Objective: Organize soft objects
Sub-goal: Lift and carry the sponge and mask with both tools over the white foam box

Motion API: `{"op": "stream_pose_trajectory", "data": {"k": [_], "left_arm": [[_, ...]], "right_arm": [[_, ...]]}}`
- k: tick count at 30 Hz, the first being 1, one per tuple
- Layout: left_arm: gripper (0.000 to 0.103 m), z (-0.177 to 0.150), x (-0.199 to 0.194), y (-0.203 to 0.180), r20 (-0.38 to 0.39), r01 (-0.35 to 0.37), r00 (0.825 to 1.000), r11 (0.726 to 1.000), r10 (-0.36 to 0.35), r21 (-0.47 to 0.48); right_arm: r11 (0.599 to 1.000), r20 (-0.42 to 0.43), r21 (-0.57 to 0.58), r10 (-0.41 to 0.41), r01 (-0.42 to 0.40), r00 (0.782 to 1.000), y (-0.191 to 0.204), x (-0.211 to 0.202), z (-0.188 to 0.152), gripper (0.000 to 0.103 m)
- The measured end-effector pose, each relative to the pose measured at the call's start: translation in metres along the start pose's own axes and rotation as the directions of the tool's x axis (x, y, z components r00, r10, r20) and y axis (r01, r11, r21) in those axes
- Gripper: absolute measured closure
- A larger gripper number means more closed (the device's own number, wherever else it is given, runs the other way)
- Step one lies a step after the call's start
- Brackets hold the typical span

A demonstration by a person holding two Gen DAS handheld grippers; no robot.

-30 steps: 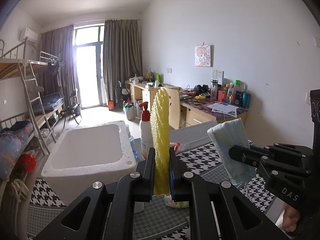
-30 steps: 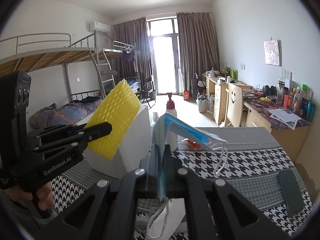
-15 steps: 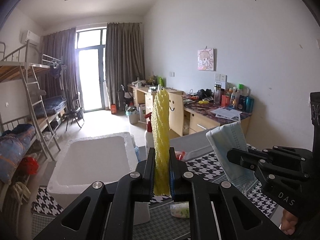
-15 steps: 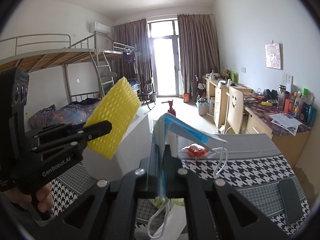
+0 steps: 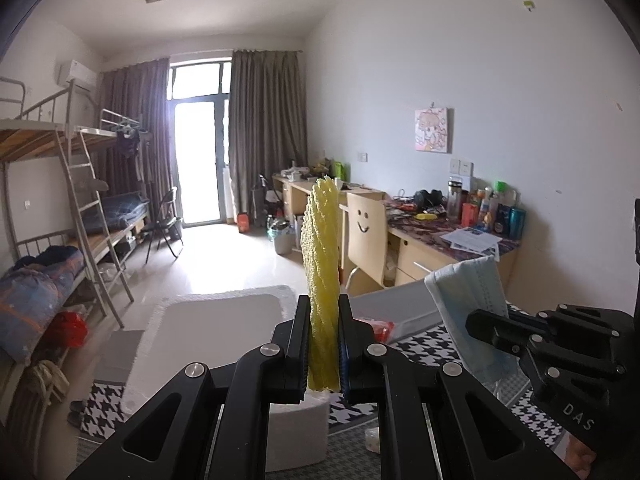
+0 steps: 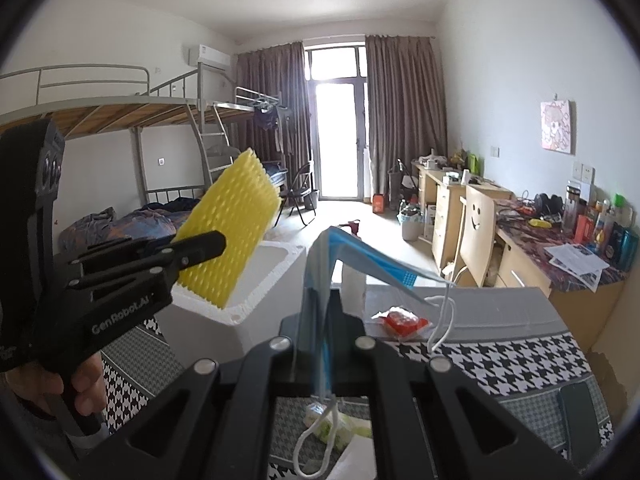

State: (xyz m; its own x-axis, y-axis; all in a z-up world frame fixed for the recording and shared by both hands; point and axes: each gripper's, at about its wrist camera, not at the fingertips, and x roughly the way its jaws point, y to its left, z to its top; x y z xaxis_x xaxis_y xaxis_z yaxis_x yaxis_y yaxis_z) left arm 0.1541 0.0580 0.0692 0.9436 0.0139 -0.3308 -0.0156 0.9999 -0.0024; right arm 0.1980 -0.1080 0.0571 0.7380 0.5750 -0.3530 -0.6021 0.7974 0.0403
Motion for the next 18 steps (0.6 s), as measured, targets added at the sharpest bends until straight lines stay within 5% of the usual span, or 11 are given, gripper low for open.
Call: {"op": "stream_pose_trajectory", "data": {"k": [18], "left_arm": [[0.091,0.008,0.007,0.024,-0.014,-0.12,0.993,0.992,0.12,-0.03]], "right_arm": [[0.996,-0.011,-0.06,0.073,-0.073,0.997,0.023,0.022,0.02,0.096]]}}
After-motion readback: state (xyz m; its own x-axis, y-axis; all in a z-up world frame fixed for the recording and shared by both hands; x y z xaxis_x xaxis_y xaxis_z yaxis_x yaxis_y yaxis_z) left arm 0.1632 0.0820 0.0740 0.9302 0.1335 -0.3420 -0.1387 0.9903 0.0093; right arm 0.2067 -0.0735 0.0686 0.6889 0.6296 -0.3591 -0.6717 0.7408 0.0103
